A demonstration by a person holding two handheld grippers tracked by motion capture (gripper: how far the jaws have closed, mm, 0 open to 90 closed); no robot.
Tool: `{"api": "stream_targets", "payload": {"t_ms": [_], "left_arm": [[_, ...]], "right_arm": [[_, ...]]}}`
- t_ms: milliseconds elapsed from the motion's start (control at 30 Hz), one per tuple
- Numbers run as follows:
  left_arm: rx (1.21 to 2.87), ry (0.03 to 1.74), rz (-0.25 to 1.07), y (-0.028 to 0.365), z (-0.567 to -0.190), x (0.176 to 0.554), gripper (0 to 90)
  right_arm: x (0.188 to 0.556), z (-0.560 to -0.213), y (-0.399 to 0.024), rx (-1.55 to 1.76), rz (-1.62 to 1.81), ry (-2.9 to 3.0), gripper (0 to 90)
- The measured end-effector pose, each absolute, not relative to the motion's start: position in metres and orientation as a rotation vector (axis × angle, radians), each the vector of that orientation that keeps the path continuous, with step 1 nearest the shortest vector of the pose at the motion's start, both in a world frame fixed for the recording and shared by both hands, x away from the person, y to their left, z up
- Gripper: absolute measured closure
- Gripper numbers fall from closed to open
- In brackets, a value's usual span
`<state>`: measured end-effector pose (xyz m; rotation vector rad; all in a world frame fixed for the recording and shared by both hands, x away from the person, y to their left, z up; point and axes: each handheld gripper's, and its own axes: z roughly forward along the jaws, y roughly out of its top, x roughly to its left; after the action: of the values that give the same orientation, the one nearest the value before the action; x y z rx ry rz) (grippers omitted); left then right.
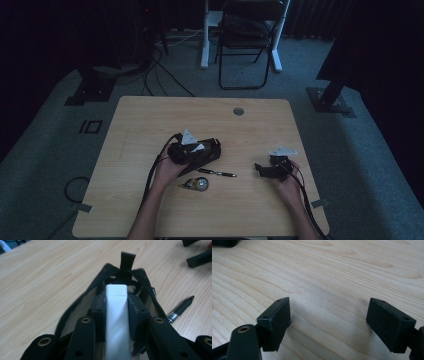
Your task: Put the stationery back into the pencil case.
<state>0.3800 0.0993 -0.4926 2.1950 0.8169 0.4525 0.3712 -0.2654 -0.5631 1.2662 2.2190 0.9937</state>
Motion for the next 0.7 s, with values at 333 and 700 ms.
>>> {"api": "stream_targets", "payload": {"t_ms": [333,700], "left_arm": [[2.208,0.825,0.445,0.100,-0.496,0.380,64.5],[2.174,0.801,0.476,0.102,-0.486,0.372,57.1]], "right_arm": [[0.371,-0.563,-0.265,1.262,0.995,2.221,19.1],[0.371,-0.563,-0.265,1.260,0.995,2.224,19.0]]}}
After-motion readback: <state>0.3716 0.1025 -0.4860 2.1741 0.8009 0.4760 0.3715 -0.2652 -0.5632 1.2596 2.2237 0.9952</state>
